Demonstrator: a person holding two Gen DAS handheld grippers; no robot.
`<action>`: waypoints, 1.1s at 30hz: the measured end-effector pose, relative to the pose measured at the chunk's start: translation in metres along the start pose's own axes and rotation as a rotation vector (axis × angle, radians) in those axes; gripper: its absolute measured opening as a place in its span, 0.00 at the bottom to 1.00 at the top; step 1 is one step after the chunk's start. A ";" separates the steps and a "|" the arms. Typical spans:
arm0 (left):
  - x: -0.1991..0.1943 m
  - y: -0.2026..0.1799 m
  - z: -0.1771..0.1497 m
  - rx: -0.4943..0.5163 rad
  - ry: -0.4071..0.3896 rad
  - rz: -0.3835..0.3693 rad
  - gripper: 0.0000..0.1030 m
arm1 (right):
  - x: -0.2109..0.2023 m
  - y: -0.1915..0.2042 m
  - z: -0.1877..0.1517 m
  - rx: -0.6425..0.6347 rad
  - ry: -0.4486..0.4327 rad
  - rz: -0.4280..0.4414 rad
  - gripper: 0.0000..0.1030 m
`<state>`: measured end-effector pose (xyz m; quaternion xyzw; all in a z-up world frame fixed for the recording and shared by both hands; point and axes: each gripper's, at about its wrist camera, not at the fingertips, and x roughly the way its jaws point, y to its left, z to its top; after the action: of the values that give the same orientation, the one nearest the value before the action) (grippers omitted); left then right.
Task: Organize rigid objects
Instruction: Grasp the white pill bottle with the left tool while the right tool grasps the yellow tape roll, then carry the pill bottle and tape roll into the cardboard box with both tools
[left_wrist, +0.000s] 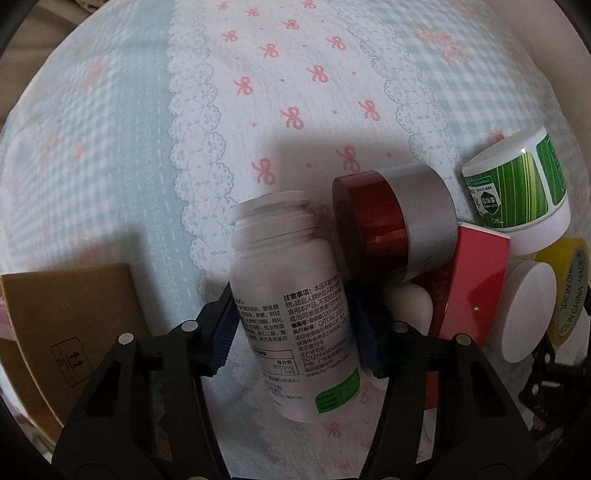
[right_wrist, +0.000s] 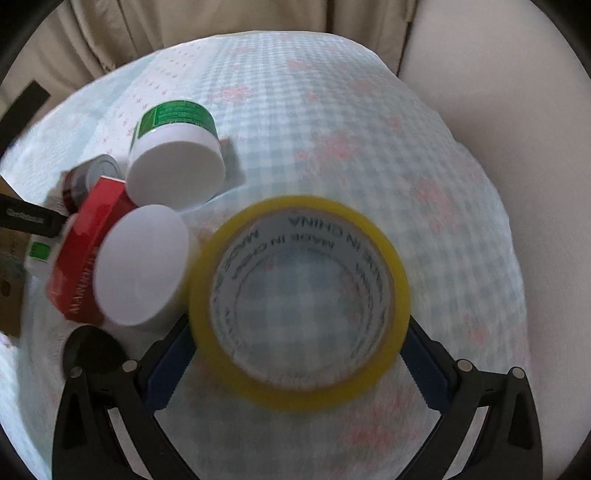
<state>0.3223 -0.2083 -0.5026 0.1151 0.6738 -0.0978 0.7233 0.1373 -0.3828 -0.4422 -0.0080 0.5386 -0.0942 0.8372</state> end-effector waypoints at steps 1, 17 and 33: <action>0.001 0.000 0.000 0.002 -0.002 0.000 0.51 | 0.002 -0.001 0.002 -0.008 0.000 0.005 1.00; -0.047 0.011 -0.021 -0.030 -0.112 -0.021 0.47 | -0.014 -0.003 0.009 0.026 -0.005 0.030 0.92; -0.253 0.047 -0.093 -0.166 -0.361 -0.104 0.46 | -0.182 0.016 0.060 0.029 -0.218 0.067 0.92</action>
<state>0.2296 -0.1394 -0.2543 0.0009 0.5440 -0.0980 0.8333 0.1210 -0.3416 -0.2545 0.0122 0.4430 -0.0726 0.8935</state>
